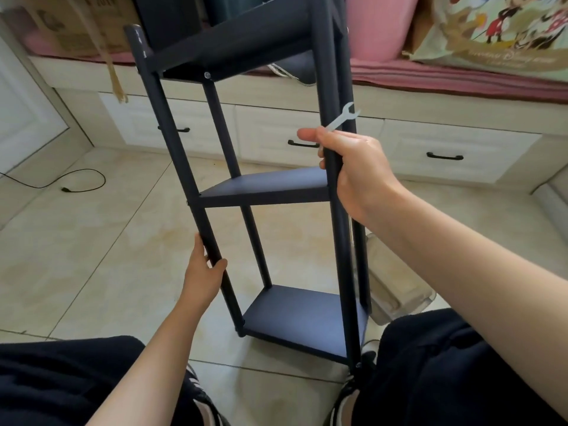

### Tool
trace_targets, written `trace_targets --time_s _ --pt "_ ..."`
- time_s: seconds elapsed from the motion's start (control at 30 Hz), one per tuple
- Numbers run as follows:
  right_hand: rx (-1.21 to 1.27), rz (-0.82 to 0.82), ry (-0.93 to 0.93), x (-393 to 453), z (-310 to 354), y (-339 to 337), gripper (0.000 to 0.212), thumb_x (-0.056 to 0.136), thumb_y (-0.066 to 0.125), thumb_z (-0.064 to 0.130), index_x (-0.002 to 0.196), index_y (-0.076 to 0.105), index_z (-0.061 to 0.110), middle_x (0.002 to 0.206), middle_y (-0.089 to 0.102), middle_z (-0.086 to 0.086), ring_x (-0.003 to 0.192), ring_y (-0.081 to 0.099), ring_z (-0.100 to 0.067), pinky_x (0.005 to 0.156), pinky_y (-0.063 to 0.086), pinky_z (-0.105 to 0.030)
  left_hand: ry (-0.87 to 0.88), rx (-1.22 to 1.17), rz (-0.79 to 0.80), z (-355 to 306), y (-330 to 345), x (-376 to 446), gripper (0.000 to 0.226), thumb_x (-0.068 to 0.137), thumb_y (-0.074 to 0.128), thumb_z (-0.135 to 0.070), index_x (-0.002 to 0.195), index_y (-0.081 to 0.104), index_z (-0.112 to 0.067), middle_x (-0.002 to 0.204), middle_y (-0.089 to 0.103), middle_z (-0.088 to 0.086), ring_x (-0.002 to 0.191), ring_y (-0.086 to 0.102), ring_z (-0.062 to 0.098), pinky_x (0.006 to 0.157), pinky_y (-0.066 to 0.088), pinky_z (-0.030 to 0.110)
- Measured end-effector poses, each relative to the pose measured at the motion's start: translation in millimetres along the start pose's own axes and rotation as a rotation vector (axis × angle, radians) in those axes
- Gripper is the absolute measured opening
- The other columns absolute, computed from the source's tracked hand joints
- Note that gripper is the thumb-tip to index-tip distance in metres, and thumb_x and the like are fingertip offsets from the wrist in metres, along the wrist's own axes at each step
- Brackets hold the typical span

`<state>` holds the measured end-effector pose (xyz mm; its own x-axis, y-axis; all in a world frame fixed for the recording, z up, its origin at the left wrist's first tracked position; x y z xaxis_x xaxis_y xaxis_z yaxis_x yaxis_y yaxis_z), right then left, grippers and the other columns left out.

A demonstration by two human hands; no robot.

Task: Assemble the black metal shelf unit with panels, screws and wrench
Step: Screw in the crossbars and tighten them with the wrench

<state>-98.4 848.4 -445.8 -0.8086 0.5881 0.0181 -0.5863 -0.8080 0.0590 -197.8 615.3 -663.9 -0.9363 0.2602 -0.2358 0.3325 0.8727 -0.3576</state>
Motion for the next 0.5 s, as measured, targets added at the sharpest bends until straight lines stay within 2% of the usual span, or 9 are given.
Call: trace_targets --time_s 0.1,0.2,0.27,0.33,0.37,0.43,0.5 --pt "-0.003 -0.047 0.017 -3.8 1.1 5.8 0.017 0.094 0.063 0.021 0.094 0.079 0.016 0.083 0.056 0.011 0.086 0.048 -0.010 0.077 0.041 -0.021 0.037 0.044 -0.001 -10.3 1.2 -9.2 0.085 0.099 0.057 -0.003 0.162 0.006 -0.029 0.166 0.022 -0.008 0.151 0.027 0.018 0.120 0.030 0.040" --pt "0.020 -0.074 0.036 -8.2 0.0 10.7 0.017 0.094 0.063 0.022 0.098 0.079 0.016 0.085 0.059 0.014 0.089 0.050 -0.007 0.087 0.042 -0.025 0.159 0.019 -0.071 -36.0 15.9 -32.7 0.074 0.099 0.056 -0.004 0.161 0.019 -0.023 0.165 0.024 -0.007 0.151 0.026 0.014 0.123 0.025 0.036" --pt "0.023 -0.074 0.040 -12.2 -0.6 15.9 0.016 0.094 0.063 0.023 0.099 0.078 0.019 0.092 0.064 0.014 0.097 0.053 -0.009 0.101 0.041 -0.032 0.242 -0.077 -0.063 -59.3 34.9 -56.4 0.059 0.101 0.057 -0.013 0.154 0.034 -0.027 0.156 0.039 -0.012 0.140 0.040 0.006 0.116 0.035 0.029" --pt "0.028 -0.075 0.043 -15.9 -0.3 21.9 0.016 0.094 0.062 0.026 0.099 0.077 0.022 0.106 0.067 0.013 0.109 0.054 -0.009 0.112 0.036 -0.038 0.277 -0.192 -0.002 -80.3 55.6 -81.1 0.039 0.103 0.054 -0.028 0.140 0.046 -0.039 0.138 0.053 -0.021 0.121 0.051 -0.007 0.098 0.043 0.011" --pt "0.034 -0.075 0.044 -17.4 0.1 24.5 0.017 0.095 0.062 0.028 0.100 0.077 0.023 0.112 0.066 0.012 0.113 0.053 -0.010 0.114 0.033 -0.040 0.277 -0.242 0.035 -88.3 64.9 -91.9 0.030 0.104 0.051 -0.035 0.132 0.049 -0.045 0.131 0.057 -0.024 0.115 0.053 -0.010 0.089 0.043 0.004" --pt "0.033 -0.070 0.049 -20.0 1.0 29.2 0.018 0.095 0.062 0.031 0.102 0.077 0.024 0.119 0.065 0.009 0.120 0.051 -0.012 0.116 0.031 -0.042 0.286 -0.296 0.092 -97.6 78.5 -109.3 0.021 0.104 0.046 -0.044 0.123 0.050 -0.052 0.124 0.060 -0.027 0.113 0.056 -0.009 0.084 0.041 0.000" --pt "0.016 -0.042 0.048 -22.8 2.4 34.3 0.019 0.095 0.061 0.032 0.105 0.076 0.025 0.119 0.064 0.010 0.121 0.049 -0.012 0.116 0.030 -0.043 0.302 -0.291 0.121 -100.4 85.9 -119.6 0.017 0.105 0.044 -0.043 0.118 0.050 -0.052 0.114 0.061 -0.035 0.110 0.055 -0.013 0.083 0.040 0.000"
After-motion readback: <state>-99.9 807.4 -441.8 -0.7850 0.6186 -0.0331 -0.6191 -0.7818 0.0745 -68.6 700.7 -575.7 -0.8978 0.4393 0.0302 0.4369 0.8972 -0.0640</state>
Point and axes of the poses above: each hand's wrist, its own x-axis towards the middle knuckle, its own y-axis out of the palm, z = x × y, the point moved 4 cm from there along x, towards the middle knuckle
